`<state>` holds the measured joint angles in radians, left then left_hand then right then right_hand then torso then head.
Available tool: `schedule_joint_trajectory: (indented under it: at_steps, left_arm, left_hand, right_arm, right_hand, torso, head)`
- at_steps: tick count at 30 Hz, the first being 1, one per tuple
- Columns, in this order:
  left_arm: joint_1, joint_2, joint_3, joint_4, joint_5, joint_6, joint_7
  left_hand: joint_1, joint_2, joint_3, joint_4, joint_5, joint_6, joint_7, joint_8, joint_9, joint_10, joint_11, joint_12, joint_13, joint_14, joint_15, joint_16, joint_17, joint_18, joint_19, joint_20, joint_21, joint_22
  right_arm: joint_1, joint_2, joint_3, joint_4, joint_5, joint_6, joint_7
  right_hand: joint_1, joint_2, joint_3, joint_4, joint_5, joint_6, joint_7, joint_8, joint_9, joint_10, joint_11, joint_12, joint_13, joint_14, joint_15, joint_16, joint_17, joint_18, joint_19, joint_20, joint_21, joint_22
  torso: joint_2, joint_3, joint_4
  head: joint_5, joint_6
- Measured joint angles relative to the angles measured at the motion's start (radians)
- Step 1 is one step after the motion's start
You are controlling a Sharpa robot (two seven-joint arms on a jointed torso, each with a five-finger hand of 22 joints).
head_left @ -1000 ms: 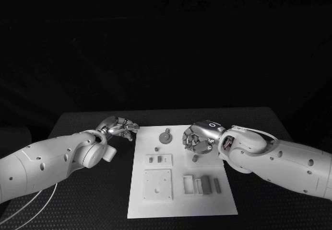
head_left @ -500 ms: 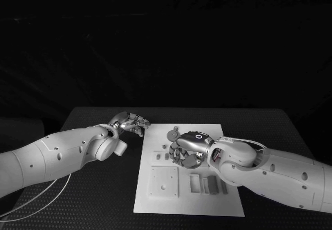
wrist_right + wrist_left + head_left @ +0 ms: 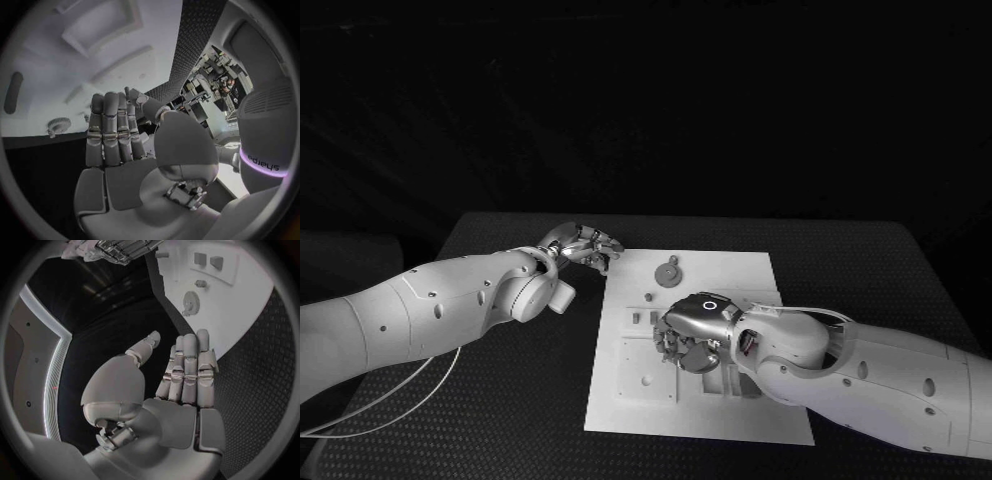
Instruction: Assemble the parts on the task board
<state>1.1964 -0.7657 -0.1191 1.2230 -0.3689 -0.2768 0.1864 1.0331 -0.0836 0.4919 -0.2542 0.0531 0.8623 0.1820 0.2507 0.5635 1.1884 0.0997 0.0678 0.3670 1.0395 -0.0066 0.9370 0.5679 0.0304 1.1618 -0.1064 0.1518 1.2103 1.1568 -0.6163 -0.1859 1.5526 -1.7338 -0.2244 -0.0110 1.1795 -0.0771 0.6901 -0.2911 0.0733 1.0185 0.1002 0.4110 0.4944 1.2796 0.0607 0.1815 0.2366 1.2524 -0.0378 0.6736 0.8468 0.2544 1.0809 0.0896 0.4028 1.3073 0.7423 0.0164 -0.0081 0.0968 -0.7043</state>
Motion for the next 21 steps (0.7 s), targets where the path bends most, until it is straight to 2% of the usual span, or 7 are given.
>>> schedule_joint_trajectory:
  at_steps: [4, 21]
  left_arm:
    - [0.0, 0.002, 0.0, 0.001, 0.0, 0.0, -0.001]
    - [0.001, 0.001, 0.0, 0.004, 0.0, 0.001, -0.002]
  left_hand:
    - [0.0, 0.0, 0.0, 0.0, 0.0, -0.003, 0.003, 0.0, 0.0, 0.0, 0.0, 0.0, 0.001, 0.0, 0.0, 0.0, 0.001, 0.0, 0.001, 0.001, 0.0, 0.0]
    - [0.0, 0.0, 0.0, 0.0, 0.0, -0.003, 0.003, 0.0, 0.0, 0.0, 0.0, 0.0, 0.001, 0.0, 0.0, 0.0, 0.002, 0.0, 0.0, 0.003, -0.004, 0.0]
  right_arm:
    - [-0.001, 0.005, -0.006, -0.006, -0.028, 0.0, -0.006]
    - [-0.004, 0.018, -0.009, -0.017, -0.075, 0.004, -0.024]
  right_hand:
    - [-0.001, -0.001, 0.0, 0.0, 0.0, 0.0, 0.0, 0.001, 0.007, 0.004, 0.004, 0.0, 0.001, 0.0, 0.0, 0.0, 0.001, 0.0, 0.0, 0.0, 0.0, 0.0]
    - [-0.004, -0.004, 0.0, 0.0, 0.0, 0.0, 0.004, 0.004, 0.008, 0.004, 0.004, -0.004, 0.002, 0.0, 0.0, 0.0, 0.001, 0.0, 0.0, 0.0, 0.0, 0.001]
  torso:
    - [0.0, 0.0007, 0.0]
    - [0.0, -0.0011, -0.0002]
  head:
    - [0.004, -0.005]
    - [0.008, -0.013]
